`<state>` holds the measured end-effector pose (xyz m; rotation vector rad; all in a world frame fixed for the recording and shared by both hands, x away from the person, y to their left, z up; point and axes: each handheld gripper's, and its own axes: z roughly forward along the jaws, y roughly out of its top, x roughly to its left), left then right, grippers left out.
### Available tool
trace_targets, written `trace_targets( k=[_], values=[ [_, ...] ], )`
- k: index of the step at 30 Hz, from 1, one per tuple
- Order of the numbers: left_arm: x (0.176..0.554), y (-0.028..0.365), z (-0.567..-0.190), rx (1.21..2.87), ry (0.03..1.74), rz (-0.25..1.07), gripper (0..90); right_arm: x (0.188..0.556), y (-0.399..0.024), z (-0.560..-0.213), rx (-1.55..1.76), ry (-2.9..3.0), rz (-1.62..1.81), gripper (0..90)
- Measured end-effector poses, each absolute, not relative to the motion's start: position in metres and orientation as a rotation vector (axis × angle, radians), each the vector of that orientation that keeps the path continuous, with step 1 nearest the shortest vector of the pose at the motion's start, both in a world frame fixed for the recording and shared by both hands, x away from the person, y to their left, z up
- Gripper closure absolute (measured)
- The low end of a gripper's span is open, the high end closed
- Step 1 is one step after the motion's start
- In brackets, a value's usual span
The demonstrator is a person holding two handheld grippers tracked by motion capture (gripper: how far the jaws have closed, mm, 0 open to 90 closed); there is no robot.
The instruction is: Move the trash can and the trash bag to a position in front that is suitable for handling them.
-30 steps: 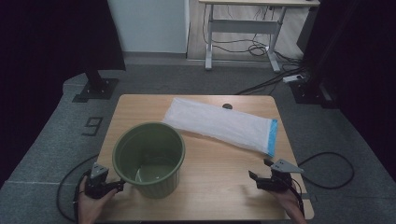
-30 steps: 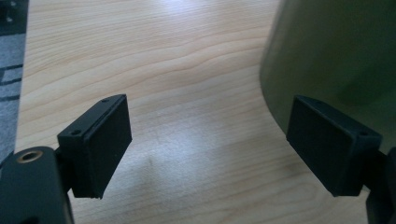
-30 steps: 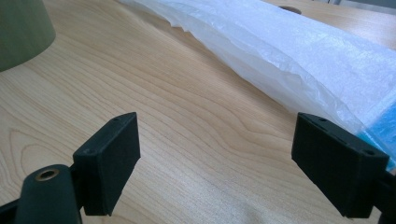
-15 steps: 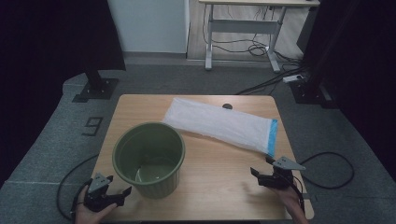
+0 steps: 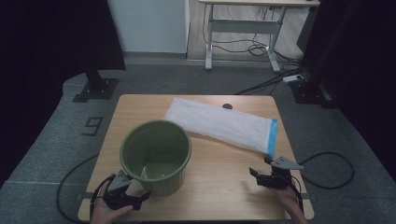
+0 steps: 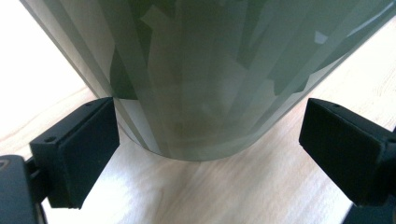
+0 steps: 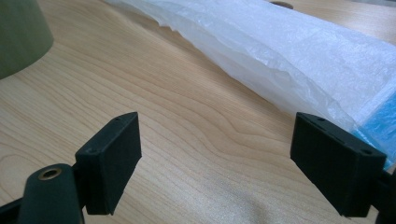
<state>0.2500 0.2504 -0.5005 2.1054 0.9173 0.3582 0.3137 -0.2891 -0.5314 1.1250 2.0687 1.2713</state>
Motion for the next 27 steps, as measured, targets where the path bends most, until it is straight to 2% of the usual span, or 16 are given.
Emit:
trace_targets(
  k=[27],
  values=[
    [0.331, 0.166, -0.498, 2.107, 0.849, 0.318, 7.1, 0.306, -0.291, -0.533, 1.109, 2.087, 1.256, 16.6]
  ],
)
